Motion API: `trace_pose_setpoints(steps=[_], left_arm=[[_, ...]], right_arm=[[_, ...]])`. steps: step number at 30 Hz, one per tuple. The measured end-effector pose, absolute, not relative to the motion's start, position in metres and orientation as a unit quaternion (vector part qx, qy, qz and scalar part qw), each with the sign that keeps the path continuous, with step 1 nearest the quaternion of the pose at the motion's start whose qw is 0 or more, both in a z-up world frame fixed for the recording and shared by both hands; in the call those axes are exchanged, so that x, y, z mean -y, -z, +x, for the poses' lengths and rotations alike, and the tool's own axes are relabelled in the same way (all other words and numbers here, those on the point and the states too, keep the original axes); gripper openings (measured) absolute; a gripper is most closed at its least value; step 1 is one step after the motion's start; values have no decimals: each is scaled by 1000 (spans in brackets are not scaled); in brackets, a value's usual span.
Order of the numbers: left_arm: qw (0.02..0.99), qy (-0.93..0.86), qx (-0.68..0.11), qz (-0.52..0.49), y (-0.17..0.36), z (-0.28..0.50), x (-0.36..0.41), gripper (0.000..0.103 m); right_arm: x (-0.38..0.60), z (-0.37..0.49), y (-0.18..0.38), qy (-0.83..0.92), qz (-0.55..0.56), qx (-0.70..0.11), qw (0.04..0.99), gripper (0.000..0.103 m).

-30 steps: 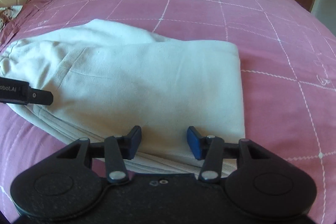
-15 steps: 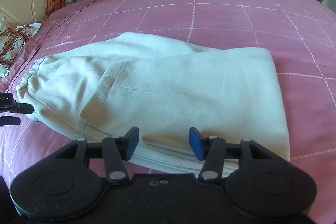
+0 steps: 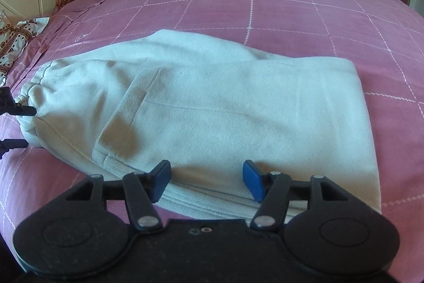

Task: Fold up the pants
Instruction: 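Grasp the waistband with the left tool and lift it, then fold the waistband with the left tool over the folded legs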

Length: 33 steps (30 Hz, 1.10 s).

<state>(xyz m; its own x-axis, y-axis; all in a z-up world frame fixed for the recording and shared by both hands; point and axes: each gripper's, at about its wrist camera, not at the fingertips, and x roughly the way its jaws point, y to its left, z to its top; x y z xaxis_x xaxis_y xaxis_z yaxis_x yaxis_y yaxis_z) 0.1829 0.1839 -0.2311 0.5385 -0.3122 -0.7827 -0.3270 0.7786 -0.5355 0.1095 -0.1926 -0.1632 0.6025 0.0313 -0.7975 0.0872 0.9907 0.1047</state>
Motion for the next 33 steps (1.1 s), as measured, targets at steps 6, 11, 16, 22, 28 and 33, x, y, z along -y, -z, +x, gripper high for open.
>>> trace_pose_setpoints(steps=[6,11,16,22,28,33], left_arm=[[808,-29,-467,-358,238,195,-185,44],[806,-29,-455,-378,243,192,-191,29],[813,-26,-454,-364,244,200,-185,33],[813,-16,-433,-389,248,208,-177,45],[814,-20,-426,-395,244,204,-179,26],[876,20,-377,-299,192,197,-149,21]], right_arm=[[192,111,162,19,65,-446,893,61],[194,115,150,24,69,-428,901,58],[197,137,152,46,38,-433,900,57],[193,146,169,51,28,-454,889,61],[193,146,169,47,29,-454,889,63],[194,145,167,44,27,-454,890,61]])
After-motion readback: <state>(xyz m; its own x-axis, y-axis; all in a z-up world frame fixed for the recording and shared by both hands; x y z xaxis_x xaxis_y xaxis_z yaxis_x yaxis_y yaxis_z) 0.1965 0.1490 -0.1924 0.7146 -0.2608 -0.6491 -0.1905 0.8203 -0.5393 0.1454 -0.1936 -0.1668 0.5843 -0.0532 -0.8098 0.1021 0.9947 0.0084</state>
